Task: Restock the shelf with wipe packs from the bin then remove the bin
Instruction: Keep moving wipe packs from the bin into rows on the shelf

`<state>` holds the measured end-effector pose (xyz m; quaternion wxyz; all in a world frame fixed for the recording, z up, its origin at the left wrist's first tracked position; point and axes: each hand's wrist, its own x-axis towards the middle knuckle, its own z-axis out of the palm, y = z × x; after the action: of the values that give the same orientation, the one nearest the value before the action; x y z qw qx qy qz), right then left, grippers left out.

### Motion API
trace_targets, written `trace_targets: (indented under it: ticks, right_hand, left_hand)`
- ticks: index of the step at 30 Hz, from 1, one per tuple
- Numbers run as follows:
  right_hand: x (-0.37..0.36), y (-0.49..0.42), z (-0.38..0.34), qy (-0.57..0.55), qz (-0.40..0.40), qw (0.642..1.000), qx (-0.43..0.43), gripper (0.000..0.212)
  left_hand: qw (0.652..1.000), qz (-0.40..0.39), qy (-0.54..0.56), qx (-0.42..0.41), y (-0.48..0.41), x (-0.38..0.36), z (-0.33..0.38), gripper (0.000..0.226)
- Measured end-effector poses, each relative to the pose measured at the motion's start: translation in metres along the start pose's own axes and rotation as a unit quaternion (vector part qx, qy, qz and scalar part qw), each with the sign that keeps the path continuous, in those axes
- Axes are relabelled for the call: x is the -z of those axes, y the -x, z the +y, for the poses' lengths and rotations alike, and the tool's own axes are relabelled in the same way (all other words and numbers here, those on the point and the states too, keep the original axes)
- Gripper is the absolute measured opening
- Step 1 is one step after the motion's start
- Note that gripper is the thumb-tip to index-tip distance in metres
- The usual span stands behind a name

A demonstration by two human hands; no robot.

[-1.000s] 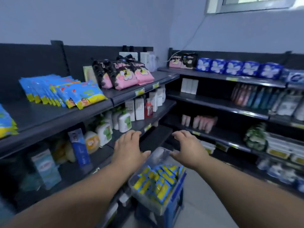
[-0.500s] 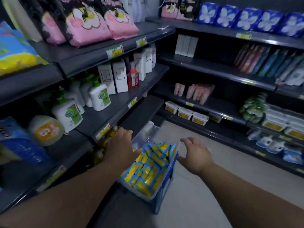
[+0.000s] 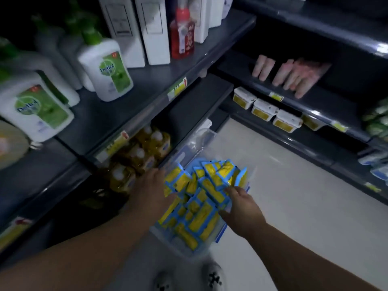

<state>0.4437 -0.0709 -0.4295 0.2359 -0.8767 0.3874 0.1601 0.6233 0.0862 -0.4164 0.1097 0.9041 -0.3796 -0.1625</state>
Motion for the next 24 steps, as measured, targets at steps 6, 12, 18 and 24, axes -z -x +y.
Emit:
trace_targets:
  ticks: [6,12,18,24]
  right_hand:
    - [-0.062,-0.074,0.009,0.011,-0.073,0.994,0.079,0.067]
    - [-0.096,-0.134,0.009,0.043,-0.124,0.980,0.148,0.063]
    - [-0.102,-0.146,0.003,0.165,-0.096,0.962,0.193,0.055]
    - [-0.074,-0.140,0.007,0.048,-0.112,0.972,0.200,0.027]
  left_hand:
    - [0.997,-0.036,0.027,0.061,-0.004,-0.079,-0.022,0.075]
    - [0.995,-0.018,0.072,0.061,-0.014,-0.128,-0.026,0.067]
    - [0.993,-0.008,0.098,0.072,-0.008,-0.149,-0.022,0.060]
    - [0.986,0.011,0.150,0.072,-0.010,-0.148,-0.010,0.053]
